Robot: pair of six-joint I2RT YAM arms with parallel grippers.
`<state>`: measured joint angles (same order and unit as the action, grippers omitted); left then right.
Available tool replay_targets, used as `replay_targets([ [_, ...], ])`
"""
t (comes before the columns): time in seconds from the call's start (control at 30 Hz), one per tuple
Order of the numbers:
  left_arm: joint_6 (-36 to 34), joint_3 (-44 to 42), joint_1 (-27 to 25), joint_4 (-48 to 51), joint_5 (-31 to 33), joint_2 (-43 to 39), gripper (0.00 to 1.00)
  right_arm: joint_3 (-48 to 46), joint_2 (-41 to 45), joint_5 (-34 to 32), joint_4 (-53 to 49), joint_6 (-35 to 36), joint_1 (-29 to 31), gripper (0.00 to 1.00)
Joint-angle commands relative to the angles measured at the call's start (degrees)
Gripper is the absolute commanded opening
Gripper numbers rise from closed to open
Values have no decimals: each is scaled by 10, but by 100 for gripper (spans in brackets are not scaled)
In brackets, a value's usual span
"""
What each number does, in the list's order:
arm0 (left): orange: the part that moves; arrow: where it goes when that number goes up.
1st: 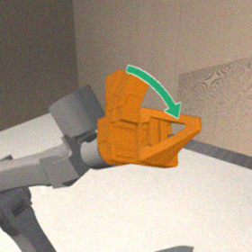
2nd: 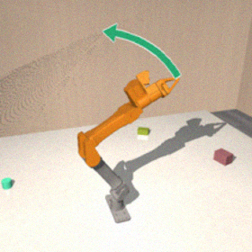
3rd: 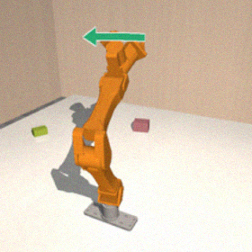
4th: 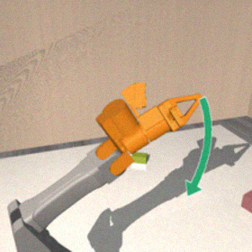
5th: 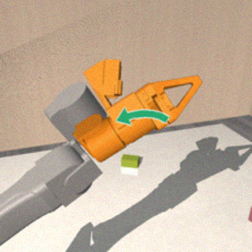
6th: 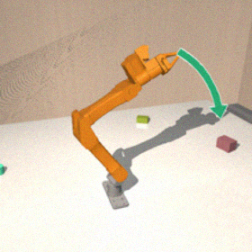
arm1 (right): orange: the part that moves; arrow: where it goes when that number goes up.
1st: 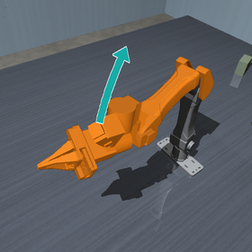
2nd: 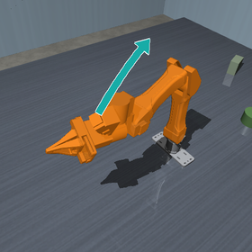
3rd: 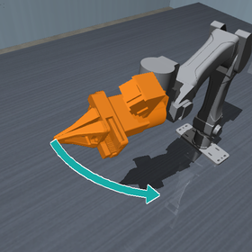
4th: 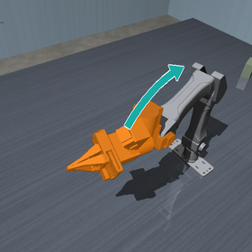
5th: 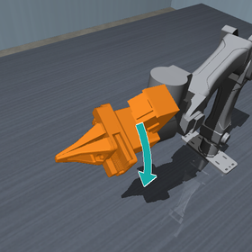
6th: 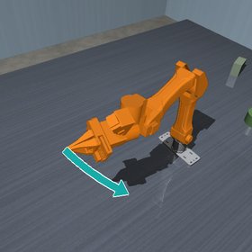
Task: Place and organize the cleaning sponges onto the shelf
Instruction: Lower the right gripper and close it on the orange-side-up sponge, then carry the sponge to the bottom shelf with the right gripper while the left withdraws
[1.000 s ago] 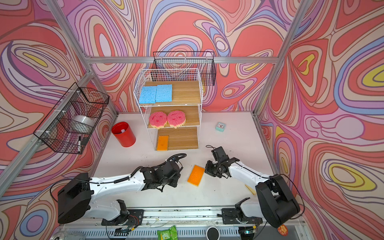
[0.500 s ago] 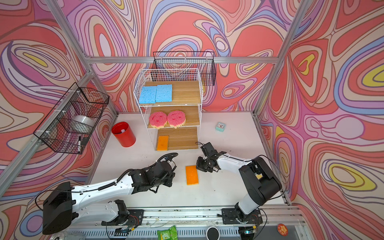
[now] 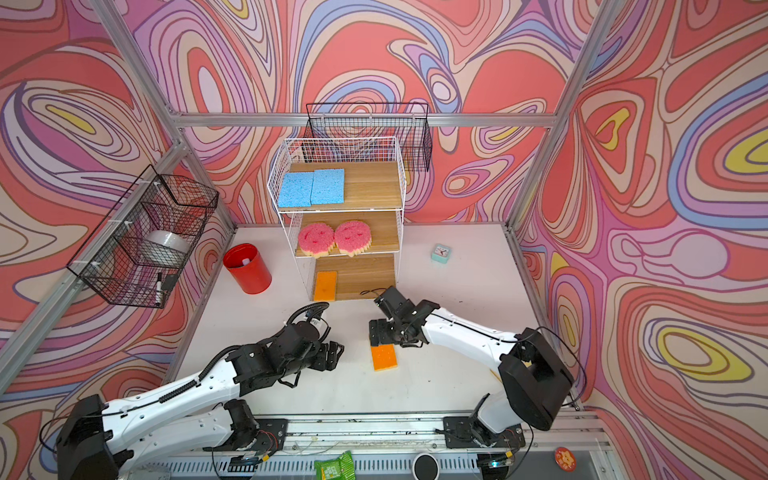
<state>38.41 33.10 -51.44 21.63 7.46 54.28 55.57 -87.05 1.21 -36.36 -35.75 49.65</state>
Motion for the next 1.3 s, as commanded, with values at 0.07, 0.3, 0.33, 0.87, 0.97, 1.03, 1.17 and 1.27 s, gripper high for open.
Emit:
replay_targets([
  [0.07, 7, -23, 29, 41, -14, -51, 100, 8, -34, -86, -57, -39, 61, 98],
  [0.3, 14, -55, 41, 51, -21, -83, 100, 14, -59, -107, -67, -52, 90, 98],
  [0.33, 14, -57, 41, 49, -20, -84, 100, 15, -62, -106, -65, -54, 91, 98],
  [0.87, 13, -59, 42, 60, -11, -98, 100, 12, -106, -82, -28, -85, 92, 74],
  [0.97, 11, -59, 45, 70, -6, -110, 100, 19, -109, -86, -29, -86, 92, 65],
  [1.03, 12, -59, 45, 77, -1, -119, 100, 29, -113, -91, -31, -82, 92, 65],
  [1.17, 23, -58, 46, 102, 33, -153, 100, 63, -120, -109, -19, -63, 92, 66],
  [1.27, 33, -69, 47, 118, 56, -202, 100, 100, -137, -121, -1, -40, 91, 68],
])
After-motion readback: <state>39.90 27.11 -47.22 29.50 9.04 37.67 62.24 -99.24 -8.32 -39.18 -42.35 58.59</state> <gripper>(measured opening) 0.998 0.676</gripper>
